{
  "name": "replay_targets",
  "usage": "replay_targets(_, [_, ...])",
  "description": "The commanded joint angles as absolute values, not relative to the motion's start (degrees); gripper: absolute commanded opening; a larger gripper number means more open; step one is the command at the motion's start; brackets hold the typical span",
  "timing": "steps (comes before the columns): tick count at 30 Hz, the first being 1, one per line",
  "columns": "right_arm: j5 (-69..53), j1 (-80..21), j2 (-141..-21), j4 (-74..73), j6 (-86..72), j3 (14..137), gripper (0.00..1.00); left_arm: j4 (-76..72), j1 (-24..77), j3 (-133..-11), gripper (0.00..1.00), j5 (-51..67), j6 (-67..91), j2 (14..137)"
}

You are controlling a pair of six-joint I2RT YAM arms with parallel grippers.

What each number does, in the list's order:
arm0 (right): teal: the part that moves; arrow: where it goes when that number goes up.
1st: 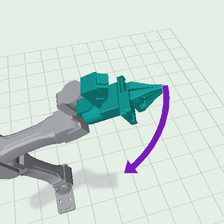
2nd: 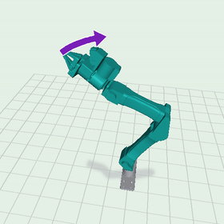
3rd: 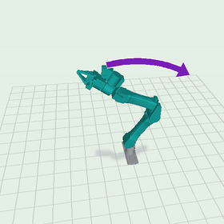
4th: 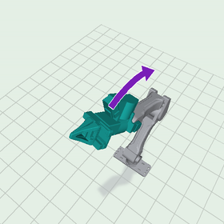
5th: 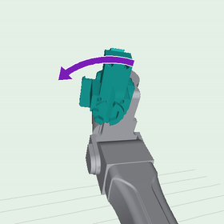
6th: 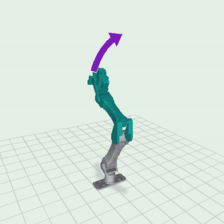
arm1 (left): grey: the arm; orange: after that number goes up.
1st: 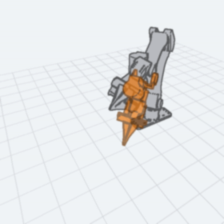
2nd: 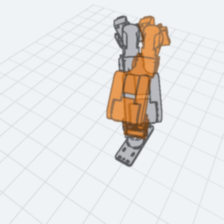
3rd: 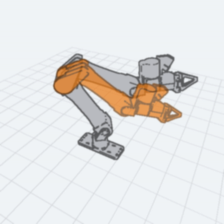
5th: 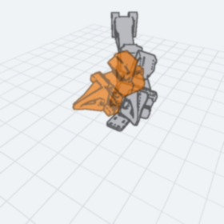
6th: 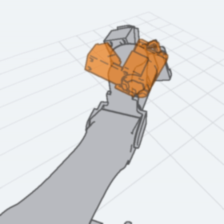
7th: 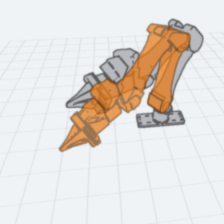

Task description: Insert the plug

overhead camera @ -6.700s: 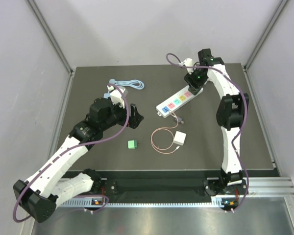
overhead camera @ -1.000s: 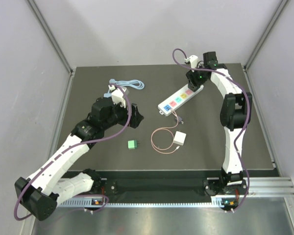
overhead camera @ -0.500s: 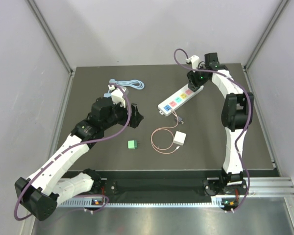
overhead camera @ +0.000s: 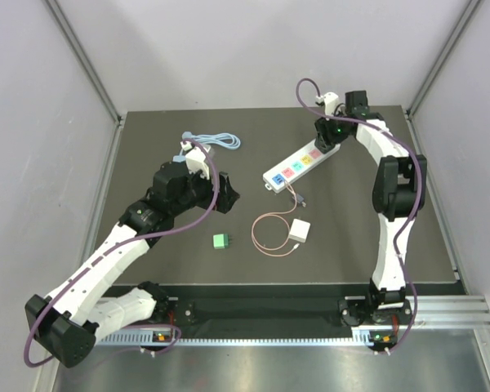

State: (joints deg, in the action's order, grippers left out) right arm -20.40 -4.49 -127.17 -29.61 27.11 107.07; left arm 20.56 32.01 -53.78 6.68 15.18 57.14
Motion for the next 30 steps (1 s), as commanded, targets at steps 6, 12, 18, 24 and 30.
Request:
replay_targets(6, [-6.51,-6.24,-136.58,-45.09,27.15,101.96,0.0,16.44,31.9,-54.67,0.98,5.8,16.26,56.6])
replay_targets(12, [-7.39,-6.33,-135.27,-44.83,28.47,100.03,0.0,16.52,31.82,-55.11,0.98,5.62,16.08,56.87])
replay_targets(18, [-9.58,-4.66,-130.61,-40.18,26.28,94.05,0.0,17.67,31.9,-56.16,0.98,5.36,15.82,56.34])
replay_targets(24, [-11.94,-4.57,-126.48,-37.44,26.19,95.18,0.2,17.58,31.9,-56.42,0.98,6.24,16.79,55.73])
replay_targets(30, [-13.27,-4.57,-124.19,-37.18,25.75,98.43,0.39,17.67,31.9,-56.08,0.98,6.33,17.75,55.37])
